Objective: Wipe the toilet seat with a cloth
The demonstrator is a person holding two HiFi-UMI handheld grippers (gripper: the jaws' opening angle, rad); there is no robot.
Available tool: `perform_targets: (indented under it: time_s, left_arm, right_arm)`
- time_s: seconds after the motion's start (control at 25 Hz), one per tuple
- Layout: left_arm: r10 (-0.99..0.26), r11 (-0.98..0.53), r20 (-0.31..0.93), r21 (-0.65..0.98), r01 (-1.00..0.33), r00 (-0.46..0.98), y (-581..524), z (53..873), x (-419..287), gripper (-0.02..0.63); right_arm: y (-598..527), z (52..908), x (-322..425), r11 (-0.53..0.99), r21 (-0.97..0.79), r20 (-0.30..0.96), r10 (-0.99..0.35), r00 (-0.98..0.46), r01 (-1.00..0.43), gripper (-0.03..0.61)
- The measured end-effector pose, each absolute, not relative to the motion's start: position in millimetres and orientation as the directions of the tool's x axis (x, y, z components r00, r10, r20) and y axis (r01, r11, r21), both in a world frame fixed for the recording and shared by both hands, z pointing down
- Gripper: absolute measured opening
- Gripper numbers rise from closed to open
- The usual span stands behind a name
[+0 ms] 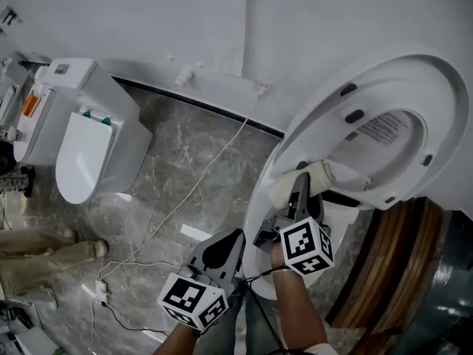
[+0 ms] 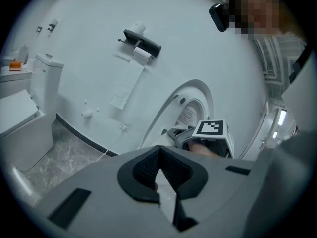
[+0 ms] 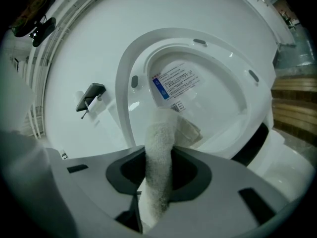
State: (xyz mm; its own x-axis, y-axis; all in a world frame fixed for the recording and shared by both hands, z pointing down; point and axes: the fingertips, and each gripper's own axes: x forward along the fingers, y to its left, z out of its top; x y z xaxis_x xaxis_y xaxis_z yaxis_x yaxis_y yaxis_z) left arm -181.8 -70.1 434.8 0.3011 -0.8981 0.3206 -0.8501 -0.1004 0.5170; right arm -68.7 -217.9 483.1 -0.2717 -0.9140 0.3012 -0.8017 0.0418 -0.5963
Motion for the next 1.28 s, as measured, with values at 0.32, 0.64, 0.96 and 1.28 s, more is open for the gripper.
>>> perform_targets:
  time_s: [0.32, 0.64, 0.96, 1.28]
  left_arm:
    - [-0.902, -0.108, 0.31, 0.514, -0.851, 0.302, -75, 416, -181, -0.005]
    - [-0.907, -0.132, 0.287, 0.501, -0.856, 0.308, -81, 387, -177, -0.005]
    - [-0.908, -0.15, 0.268, 0.51, -0.847, 0.322, -85, 361, -164, -0.005]
    - [-0.91, -0.171, 0.252, 0.497, -0.851, 0.33, -92, 335, -156, -0.005]
  right_arm:
    - [-226, 466, -70, 0.052, -0.623, 0.295, -0.908, -0.297, -0.78, 0.1]
    - [-239, 445, -74, 0.054, -0.637, 0.302, -0.9, -0.313, -0.769, 0.1]
    - [-259, 417, -80, 0.047, -0.666, 0.308, -0.892, -0.332, -0.744, 0.1]
    - [-274, 384, -76, 0.077, -0.647, 0.288, -0.897, -0.336, -0.759, 0.101]
